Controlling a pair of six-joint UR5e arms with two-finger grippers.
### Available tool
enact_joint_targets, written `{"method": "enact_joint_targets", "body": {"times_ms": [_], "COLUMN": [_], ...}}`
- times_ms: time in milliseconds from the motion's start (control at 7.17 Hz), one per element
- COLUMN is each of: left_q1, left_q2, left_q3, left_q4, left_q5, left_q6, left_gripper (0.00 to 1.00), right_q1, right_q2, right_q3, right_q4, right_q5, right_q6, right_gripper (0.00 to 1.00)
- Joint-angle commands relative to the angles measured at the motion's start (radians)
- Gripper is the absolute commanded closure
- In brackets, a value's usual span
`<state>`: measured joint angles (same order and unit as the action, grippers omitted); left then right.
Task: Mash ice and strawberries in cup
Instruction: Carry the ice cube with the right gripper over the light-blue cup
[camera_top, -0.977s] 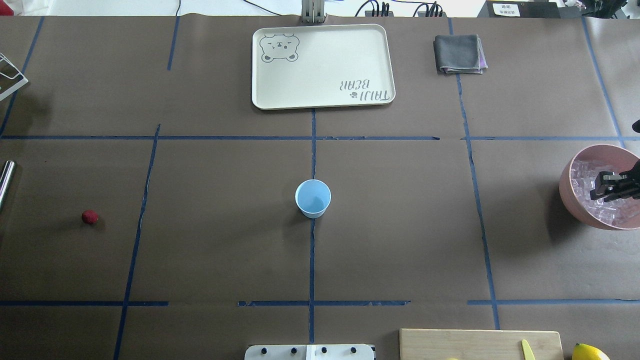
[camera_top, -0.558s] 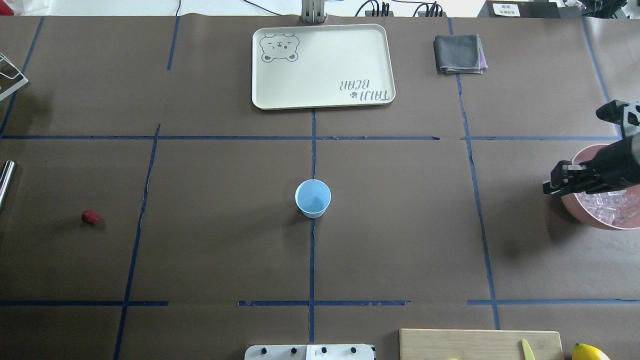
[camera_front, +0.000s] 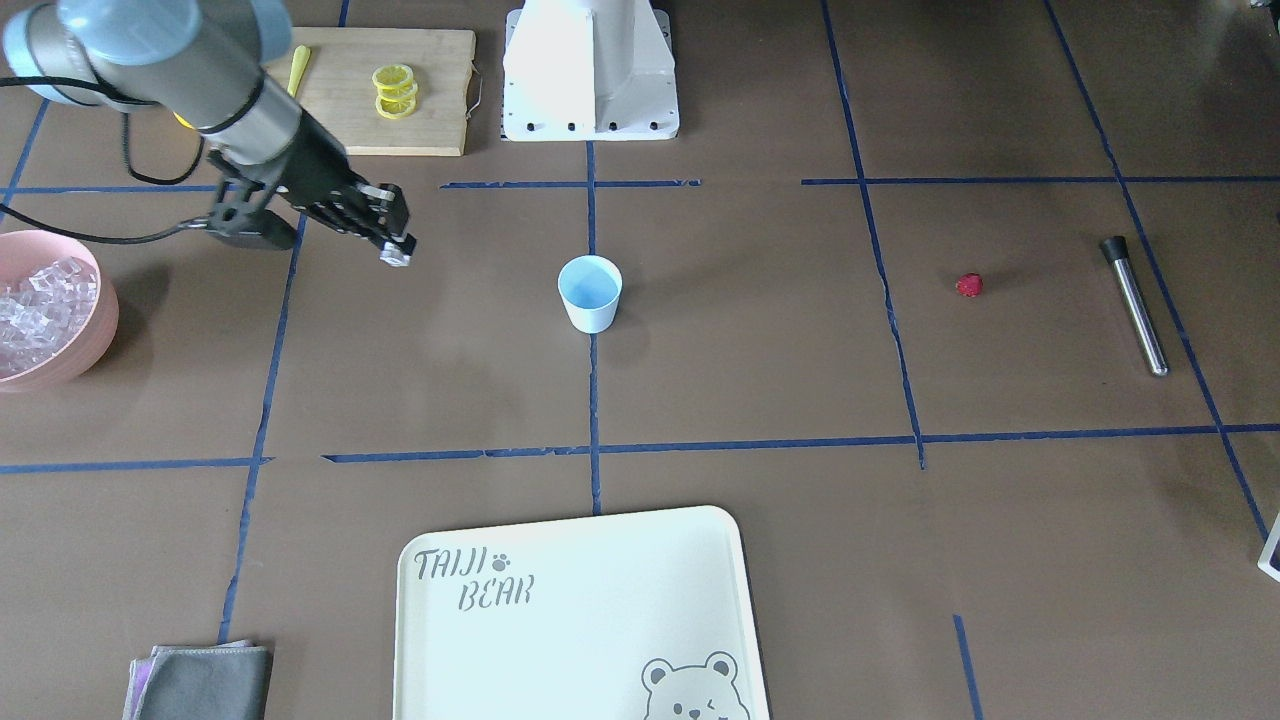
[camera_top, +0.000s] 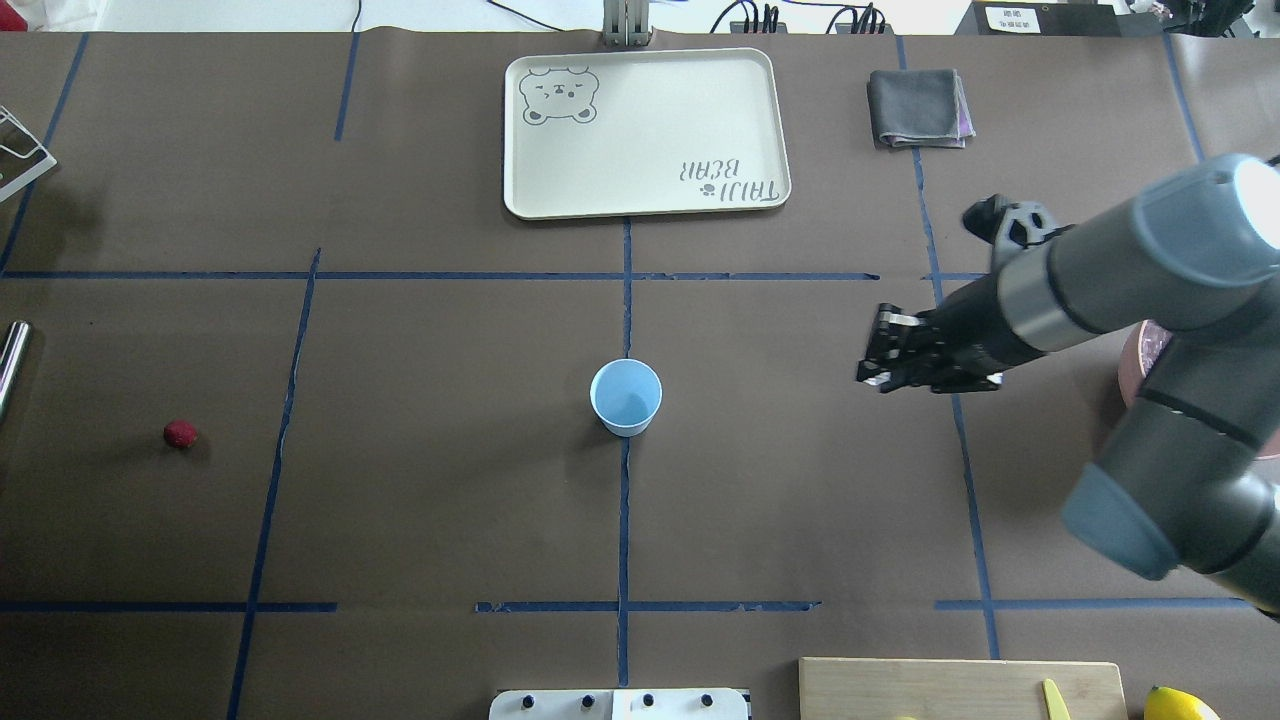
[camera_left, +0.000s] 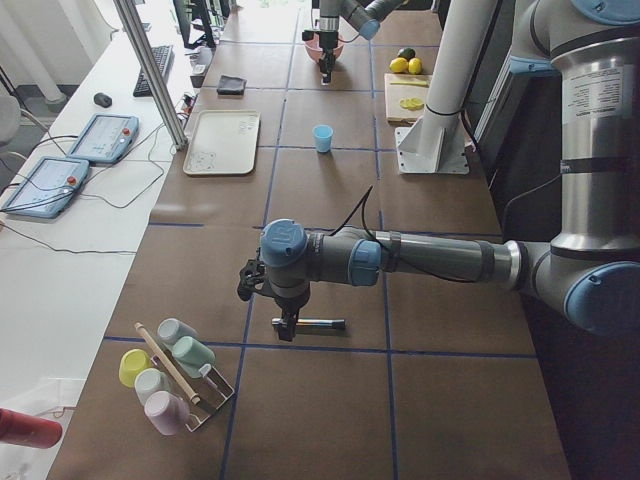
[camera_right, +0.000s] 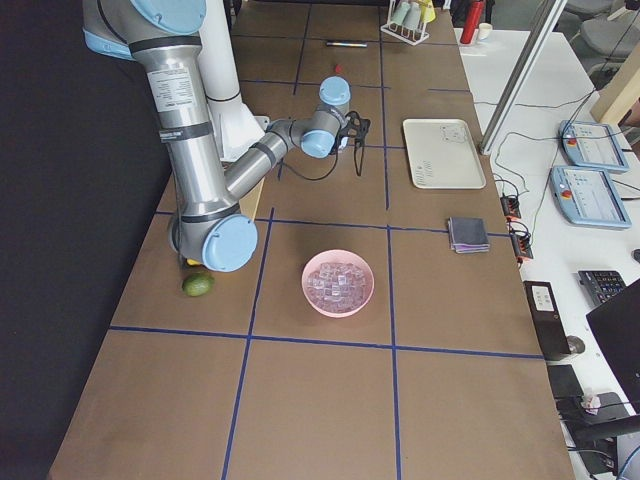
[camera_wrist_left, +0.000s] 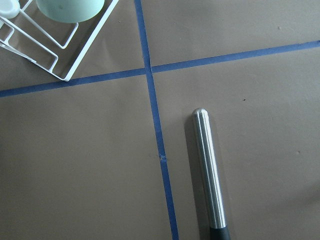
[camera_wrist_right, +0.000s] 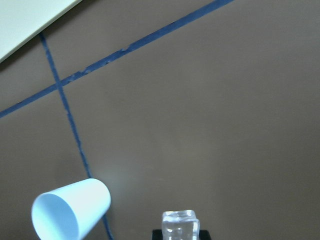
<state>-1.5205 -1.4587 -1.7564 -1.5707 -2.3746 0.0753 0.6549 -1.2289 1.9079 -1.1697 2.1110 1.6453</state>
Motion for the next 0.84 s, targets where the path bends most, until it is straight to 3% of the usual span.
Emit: {"method": "enact_joint_targets", "body": {"times_ms": [0,279,558,698], "left_q1": [0.0,0.002,0.002,0.002], "left_q2": [0.0,0.0,0.0,0.0], "left_q3": [0.001,0.0,0.0,0.0], "left_q4": [0.001,0.001,0.001,0.0], "left_q5": [0.0,-0.002,0.0,0.0], "left_q6": [-0.002,-0.002,-0.002,-0.002], "left_gripper": [0.0,0.0,0.0,0.0], "right_q1": [-0.081,-0.1,-0.124,-0.124], "right_q2": [0.22,0.302,0.298,0.302], "right_q3": [-0.128,-0.222,-0.224,-0.224], "right_q4": [-0.057,-0.061,-0.061,-0.061], "right_q5": [-0.106,-0.129,-0.135,-0.135], "right_q6": [0.123,0.143,0.142,0.143], "right_gripper": [1.0,0.99,0.95,0.8]}}
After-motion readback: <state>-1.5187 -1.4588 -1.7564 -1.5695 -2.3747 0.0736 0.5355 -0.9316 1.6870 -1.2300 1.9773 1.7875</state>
